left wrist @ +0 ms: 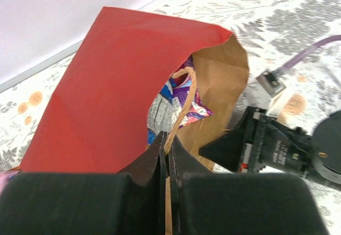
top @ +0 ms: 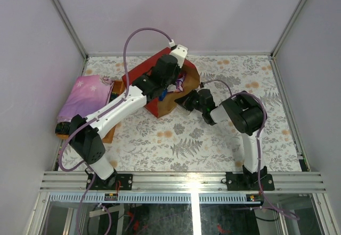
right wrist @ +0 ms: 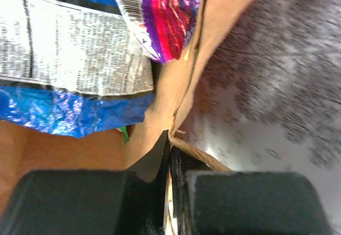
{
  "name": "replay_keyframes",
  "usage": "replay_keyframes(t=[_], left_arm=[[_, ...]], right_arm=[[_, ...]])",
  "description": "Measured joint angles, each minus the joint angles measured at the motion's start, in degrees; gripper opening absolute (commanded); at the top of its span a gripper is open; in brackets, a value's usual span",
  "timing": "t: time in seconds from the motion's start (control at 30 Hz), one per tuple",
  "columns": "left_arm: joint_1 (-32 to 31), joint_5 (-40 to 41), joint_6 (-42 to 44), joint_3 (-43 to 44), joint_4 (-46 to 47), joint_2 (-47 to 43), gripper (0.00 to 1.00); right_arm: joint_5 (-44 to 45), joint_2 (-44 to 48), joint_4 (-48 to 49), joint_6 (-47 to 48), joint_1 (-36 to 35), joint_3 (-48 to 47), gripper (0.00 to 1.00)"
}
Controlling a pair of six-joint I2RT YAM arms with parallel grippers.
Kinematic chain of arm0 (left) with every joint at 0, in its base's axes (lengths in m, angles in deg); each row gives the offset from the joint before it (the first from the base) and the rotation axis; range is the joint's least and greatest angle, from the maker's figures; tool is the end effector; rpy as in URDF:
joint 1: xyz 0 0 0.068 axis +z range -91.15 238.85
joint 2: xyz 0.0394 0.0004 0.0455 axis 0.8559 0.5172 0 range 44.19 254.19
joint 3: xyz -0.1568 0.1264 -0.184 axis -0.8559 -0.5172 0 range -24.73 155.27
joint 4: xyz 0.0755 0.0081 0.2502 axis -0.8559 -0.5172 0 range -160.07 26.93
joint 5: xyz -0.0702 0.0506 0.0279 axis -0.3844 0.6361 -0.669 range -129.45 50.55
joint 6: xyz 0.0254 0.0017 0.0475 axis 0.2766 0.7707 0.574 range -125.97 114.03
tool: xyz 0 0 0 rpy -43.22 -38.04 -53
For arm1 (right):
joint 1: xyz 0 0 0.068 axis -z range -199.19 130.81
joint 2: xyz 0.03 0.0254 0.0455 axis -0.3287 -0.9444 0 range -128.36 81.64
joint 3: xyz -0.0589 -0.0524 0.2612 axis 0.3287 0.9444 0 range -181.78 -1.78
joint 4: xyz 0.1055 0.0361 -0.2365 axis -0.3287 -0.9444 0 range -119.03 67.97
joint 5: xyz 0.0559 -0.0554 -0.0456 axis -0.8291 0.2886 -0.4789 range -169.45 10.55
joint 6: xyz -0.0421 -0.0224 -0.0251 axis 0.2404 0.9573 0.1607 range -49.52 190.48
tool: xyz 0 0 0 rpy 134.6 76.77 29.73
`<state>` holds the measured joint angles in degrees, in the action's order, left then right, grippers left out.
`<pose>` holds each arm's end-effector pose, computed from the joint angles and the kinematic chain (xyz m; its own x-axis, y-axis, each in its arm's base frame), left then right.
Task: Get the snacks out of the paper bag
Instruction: Adjust the paper bag at the center of the board.
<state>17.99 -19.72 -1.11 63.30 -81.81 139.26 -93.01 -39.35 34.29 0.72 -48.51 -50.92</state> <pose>0.3033 -0.2466 0.3593 -0.2950 0.3608 -0.8848 0.4125 0.8833 0.2227 0.3395 0.2001 0.0967 -0.7121 0.6462 -0.2745 -0.0138 0.3780 0.9257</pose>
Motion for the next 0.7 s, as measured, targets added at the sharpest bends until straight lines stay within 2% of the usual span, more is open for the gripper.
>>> replay_keyframes(t=[0.03,0.1,0.13,0.17,0.2,0.4,0.53,0.7], left_arm=[[0.9,0.0,0.0,0.0,0.0,0.0,0.0],[3.0,0.0,0.0,0.0,0.0,0.0,0.0],[3.8,0.0,0.0,0.0,0.0,0.0,0.0],[4.7,0.0,0.0,0.0,0.0,0.0,0.0],[5.4,0.0,0.0,0.0,0.0,0.0,0.0],[7.3,-1.6,-0.1,-0.2,0.0,0.0,0.0],[8.9,-3.9,-0.2,-0.3,0.0,-0.1,0.0],[10.7,-5.9,-0.8,-1.5,0.0,-1.1,0.0]], right_arm=[[0.0,-0.2,-0.5,0.0,-0.2,-1.3,0.2],[0.0,-0.2,-1.3,0.1,-0.3,-3.0,0.56],[0.4,0.1,-1.6,0.5,-0.4,-3.4,0.81],[0.9,1.0,-2.3,1.2,-0.4,-3.1,0.93],[1.3,2.5,-3.5,1.9,-0.5,-2.3,0.99],[1.9,18.9,-10.6,7.3,-0.5,8.2,0.99],[2.8,32.0,-23.5,15.5,-0.7,10.5,0.99],[8.7,48.5,-37.7,26.0,-0.8,10.8,0.99]])
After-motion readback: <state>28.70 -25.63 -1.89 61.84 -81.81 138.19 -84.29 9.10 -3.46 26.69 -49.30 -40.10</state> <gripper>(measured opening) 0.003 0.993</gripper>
